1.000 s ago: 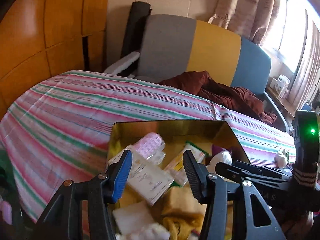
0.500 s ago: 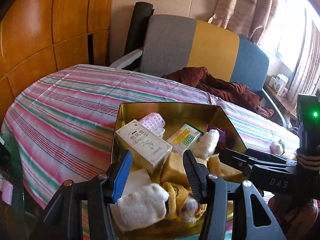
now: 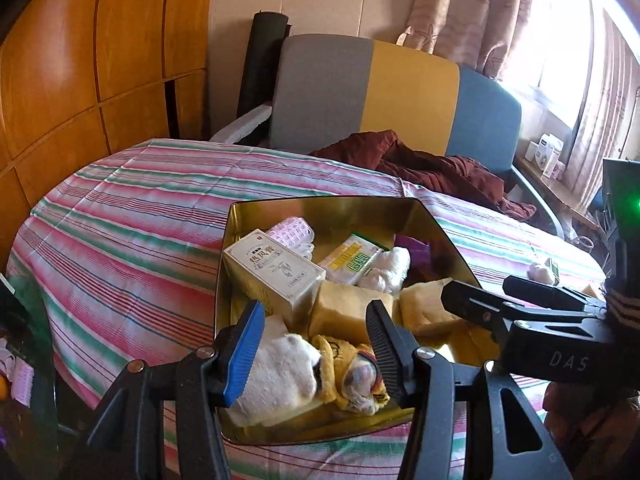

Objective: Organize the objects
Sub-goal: 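Withdraw both grippers from the tray toward the remaining items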

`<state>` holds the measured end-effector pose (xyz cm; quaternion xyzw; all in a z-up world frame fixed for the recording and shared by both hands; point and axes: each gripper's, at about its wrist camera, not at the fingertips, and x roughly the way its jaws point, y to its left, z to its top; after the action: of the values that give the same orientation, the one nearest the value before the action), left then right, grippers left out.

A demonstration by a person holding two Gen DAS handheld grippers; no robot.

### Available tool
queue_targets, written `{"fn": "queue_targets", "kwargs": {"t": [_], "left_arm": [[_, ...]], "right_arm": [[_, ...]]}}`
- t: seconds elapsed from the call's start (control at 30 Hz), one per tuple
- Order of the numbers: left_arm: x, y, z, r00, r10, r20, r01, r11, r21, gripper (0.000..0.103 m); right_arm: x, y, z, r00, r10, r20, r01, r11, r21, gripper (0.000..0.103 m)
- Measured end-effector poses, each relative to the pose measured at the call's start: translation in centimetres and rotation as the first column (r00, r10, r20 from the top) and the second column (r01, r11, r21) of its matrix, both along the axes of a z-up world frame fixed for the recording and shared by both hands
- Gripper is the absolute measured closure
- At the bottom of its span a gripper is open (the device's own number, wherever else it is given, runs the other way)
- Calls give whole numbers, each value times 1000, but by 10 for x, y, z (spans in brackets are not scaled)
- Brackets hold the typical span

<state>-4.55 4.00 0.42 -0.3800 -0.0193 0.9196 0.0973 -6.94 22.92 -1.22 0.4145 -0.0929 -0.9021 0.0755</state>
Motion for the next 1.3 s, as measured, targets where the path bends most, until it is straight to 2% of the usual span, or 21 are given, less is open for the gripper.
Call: {"fn": "queue_targets", "kwargs": {"t": [0.17,0.33,0.53,0.8,1.03,1.2,1.3], "left_arm": [[5,7,0,1000,-23,0,23,1000,-3,50],[10,14,0,999,-50,4,50,999,-6,50],[14,25,0,996,-88,9,88,996,-15,50],[18,45,2,989,-145,11,145,989,-31,50],[20,71,2,977,-210,17,211,976,-48,50],[22,94,3,962,-273,23,274,960,-59,50],[23,110,1,948,-315,31,317,946,-63,50]], "right_arm": [[10,6,2,1000,-17,-8,17,1000,14,1],[17,10,2,999,-49,-22,51,995,81,0],[24,24,1,997,-78,-23,79,992,99,0],[32,64,-2,985,-171,-9,171,981,95,0],[45,122,-7,957,-289,18,287,954,92,0],[60,169,-12,927,-373,44,368,925,90,0],[71,202,-15,898,-434,73,429,900,78,0]]}}
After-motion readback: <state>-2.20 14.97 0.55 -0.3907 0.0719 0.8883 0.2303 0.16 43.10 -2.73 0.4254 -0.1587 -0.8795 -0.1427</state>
